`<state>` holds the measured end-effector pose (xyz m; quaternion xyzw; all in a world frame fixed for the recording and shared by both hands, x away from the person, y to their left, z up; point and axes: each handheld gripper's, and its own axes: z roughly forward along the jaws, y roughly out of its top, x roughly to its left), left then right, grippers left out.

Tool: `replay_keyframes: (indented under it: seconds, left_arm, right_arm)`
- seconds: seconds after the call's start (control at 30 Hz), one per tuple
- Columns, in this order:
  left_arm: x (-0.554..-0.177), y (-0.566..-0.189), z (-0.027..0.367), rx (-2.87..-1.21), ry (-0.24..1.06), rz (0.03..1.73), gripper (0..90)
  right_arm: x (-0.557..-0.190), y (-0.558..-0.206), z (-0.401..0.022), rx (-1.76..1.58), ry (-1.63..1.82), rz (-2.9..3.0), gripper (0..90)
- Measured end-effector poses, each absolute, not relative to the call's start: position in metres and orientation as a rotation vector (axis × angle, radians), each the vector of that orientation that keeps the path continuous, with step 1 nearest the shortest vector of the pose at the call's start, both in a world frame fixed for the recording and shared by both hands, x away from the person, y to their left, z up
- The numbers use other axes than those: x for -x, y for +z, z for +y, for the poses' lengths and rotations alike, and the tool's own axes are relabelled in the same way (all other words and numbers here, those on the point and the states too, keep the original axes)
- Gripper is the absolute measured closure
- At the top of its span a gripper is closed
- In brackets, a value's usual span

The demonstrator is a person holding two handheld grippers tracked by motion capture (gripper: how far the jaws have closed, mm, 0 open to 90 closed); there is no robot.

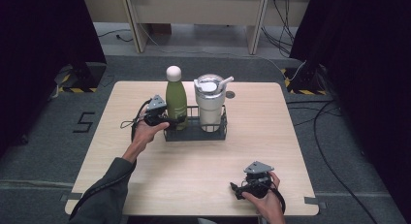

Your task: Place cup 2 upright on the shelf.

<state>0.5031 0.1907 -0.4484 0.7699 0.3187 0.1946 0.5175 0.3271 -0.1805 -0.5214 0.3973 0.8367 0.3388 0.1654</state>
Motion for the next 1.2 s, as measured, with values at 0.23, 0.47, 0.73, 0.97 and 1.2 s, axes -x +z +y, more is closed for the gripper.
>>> replay_keyframes:
  seconds: [0.23,0.47,0.73,0.97,1.2]
  left_arm:
    - [-0.501,-0.448,0.192,-1.854,0.453,0.769,14.9]
    - [-0.499,-0.444,0.195,-1.846,0.440,0.769,14.8]
    - [-0.495,-0.444,0.199,-1.840,0.429,0.778,14.9]
    - [-0.491,-0.441,0.203,-1.830,0.416,0.786,14.9]
    - [-0.489,-0.438,0.209,-1.833,0.431,0.785,14.9]
  right_arm:
    - [-0.327,-0.521,-0.181,-1.132,0.965,2.383,0.3]
    - [-0.327,-0.521,-0.181,-1.132,0.965,2.383,0.3]
    - [-0.327,-0.521,-0.181,-1.132,0.965,2.383,0.3]
    - [-0.327,-0.521,-0.181,-1.132,0.965,2.383,0.3]
    - [-0.327,-0.521,-0.180,-1.132,0.965,2.383,0.3]
